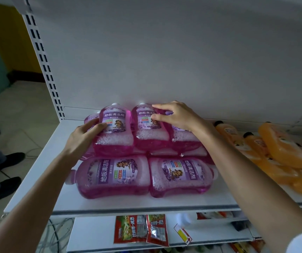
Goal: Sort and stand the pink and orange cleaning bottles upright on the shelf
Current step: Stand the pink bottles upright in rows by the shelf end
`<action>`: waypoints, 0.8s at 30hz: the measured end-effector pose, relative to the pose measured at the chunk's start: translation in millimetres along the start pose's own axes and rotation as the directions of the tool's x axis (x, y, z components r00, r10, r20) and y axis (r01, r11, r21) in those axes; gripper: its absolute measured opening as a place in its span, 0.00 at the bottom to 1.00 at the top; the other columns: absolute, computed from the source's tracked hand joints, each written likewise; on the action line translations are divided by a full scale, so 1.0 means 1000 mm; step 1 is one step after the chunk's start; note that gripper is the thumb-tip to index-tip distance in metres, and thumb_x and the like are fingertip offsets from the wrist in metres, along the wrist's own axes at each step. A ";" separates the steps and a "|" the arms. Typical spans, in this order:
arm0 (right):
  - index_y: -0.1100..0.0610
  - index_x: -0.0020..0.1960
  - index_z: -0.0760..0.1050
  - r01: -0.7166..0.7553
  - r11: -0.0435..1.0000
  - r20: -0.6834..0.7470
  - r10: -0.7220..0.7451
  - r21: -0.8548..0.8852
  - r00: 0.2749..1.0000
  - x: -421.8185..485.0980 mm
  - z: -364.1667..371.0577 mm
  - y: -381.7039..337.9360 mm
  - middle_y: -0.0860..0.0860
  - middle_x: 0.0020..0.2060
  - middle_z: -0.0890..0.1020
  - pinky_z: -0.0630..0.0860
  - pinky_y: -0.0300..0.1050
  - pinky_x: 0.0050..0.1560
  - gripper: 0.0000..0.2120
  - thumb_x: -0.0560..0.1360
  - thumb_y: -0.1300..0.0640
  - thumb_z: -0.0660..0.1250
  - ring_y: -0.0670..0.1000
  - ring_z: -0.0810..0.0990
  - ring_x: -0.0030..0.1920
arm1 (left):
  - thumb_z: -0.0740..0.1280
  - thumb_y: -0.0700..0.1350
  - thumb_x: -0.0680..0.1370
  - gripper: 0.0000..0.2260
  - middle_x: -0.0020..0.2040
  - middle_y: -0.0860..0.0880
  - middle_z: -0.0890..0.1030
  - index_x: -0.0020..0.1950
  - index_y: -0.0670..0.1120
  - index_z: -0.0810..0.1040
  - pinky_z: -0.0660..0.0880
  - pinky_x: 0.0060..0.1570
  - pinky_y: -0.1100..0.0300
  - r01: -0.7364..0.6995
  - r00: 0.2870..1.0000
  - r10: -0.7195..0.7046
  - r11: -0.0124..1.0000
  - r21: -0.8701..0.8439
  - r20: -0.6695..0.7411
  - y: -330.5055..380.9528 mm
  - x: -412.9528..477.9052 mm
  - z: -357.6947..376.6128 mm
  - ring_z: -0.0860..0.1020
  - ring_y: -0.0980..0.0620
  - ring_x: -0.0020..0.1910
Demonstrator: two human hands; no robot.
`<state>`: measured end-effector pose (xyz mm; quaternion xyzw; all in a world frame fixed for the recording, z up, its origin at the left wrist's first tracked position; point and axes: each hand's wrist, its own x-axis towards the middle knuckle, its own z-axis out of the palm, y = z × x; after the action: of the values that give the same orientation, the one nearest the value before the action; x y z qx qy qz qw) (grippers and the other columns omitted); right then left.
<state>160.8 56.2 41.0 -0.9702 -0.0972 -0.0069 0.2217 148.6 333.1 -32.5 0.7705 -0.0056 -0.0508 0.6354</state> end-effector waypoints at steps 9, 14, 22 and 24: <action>0.44 0.67 0.71 -0.033 0.999 0.002 0.033 0.003 0.999 -0.015 -0.021 0.039 0.51 0.64 0.73 0.69 0.43 0.57 0.24 0.72 0.40 0.66 0.43 0.72 0.55 | 0.63 0.69 0.59 0.25 0.50 0.47 0.82 0.51 0.61 0.79 0.77 0.53 0.48 -0.096 0.995 0.096 0.993 0.071 0.009 0.007 0.001 0.048 0.81 0.48 0.47; 0.45 0.65 0.73 -0.058 0.997 -0.014 0.059 0.047 0.998 -0.022 -0.030 0.062 0.48 0.63 0.76 0.65 0.36 0.53 0.23 0.71 0.43 0.68 0.41 0.72 0.53 | 0.61 0.77 0.57 0.36 0.56 0.45 0.78 0.60 0.62 0.74 0.74 0.57 0.47 -0.095 0.995 0.092 0.984 0.148 0.025 0.001 0.009 0.070 0.78 0.45 0.53; 0.45 0.68 0.69 -0.045 0.997 0.029 0.046 -0.058 0.998 -0.021 -0.030 0.066 0.53 0.65 0.71 0.65 0.41 0.54 0.24 0.74 0.41 0.64 0.48 0.73 0.57 | 0.59 0.75 0.58 0.40 0.64 0.43 0.73 0.66 0.59 0.71 0.73 0.59 0.50 -0.073 0.997 0.068 0.984 0.163 0.041 0.007 0.005 0.069 0.75 0.45 0.58; 0.50 0.68 0.70 -0.030 0.993 0.010 0.032 -0.115 0.999 -0.016 -0.029 0.059 0.53 0.64 0.73 0.65 0.41 0.55 0.24 0.75 0.43 0.64 0.51 0.73 0.60 | 0.54 0.76 0.60 0.40 0.67 0.43 0.70 0.68 0.60 0.68 0.68 0.63 0.45 -0.084 0.996 0.072 0.963 0.256 0.058 0.007 0.003 0.067 0.71 0.43 0.63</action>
<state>156.8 -11.6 41.2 -0.9828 -0.0829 -0.0034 0.1651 146.4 266.2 -38.7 0.8442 -0.0579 -0.0431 0.5311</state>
